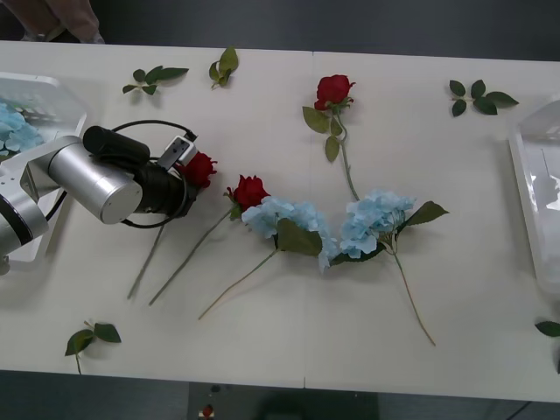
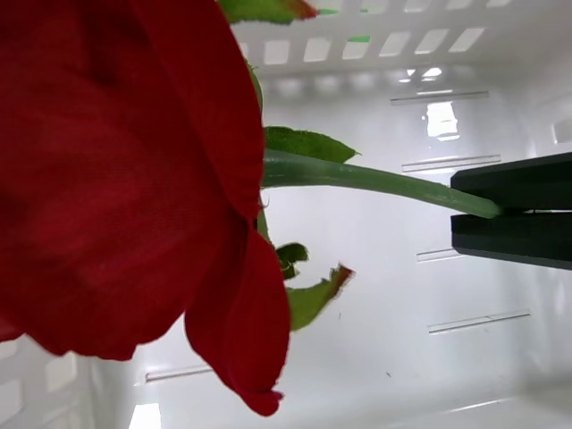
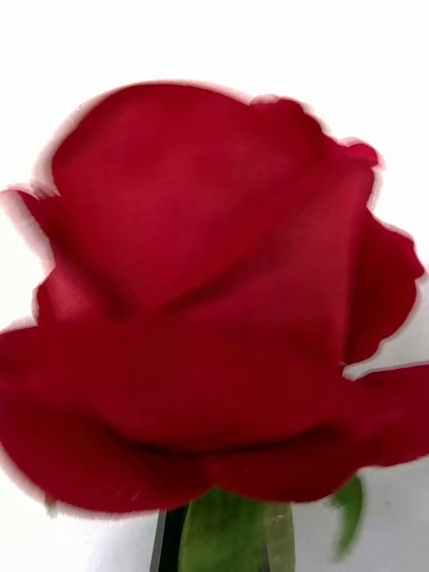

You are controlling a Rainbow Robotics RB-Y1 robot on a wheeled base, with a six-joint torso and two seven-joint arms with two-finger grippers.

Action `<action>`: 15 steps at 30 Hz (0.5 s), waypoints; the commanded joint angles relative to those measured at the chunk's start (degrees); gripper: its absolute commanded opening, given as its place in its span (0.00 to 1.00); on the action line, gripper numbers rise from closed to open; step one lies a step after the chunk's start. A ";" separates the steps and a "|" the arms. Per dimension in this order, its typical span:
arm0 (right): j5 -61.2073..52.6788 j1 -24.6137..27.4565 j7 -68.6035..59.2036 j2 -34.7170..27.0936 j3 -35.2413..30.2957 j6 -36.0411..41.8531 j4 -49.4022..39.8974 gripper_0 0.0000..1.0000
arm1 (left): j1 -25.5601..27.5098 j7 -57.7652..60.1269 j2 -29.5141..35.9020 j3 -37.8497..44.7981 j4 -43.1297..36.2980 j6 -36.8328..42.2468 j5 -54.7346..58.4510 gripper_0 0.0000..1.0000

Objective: Put the red flowers into the right box and the blue flowers into the left box

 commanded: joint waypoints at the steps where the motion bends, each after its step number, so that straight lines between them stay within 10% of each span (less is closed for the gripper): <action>1: -0.38 -1.44 3.67 -0.54 1.35 -5.33 2.64 0.00 | -2.19 3.37 1.29 0.53 -1.19 -1.17 -0.01 0.00; 11: 0.14 -1.35 4.90 2.27 2.41 -12.80 5.54 0.04 | -3.24 4.25 12.90 5.98 -11.38 5.86 5.70 0.00; 13: 0.32 -1.35 4.99 2.53 2.41 -13.15 5.54 0.26 | -3.33 3.98 15.01 8.52 -13.23 9.64 6.84 0.00; 15: 0.23 -1.35 5.26 2.53 2.41 -13.15 5.54 0.86 | -3.24 3.72 17.11 11.78 -14.81 14.39 7.37 0.00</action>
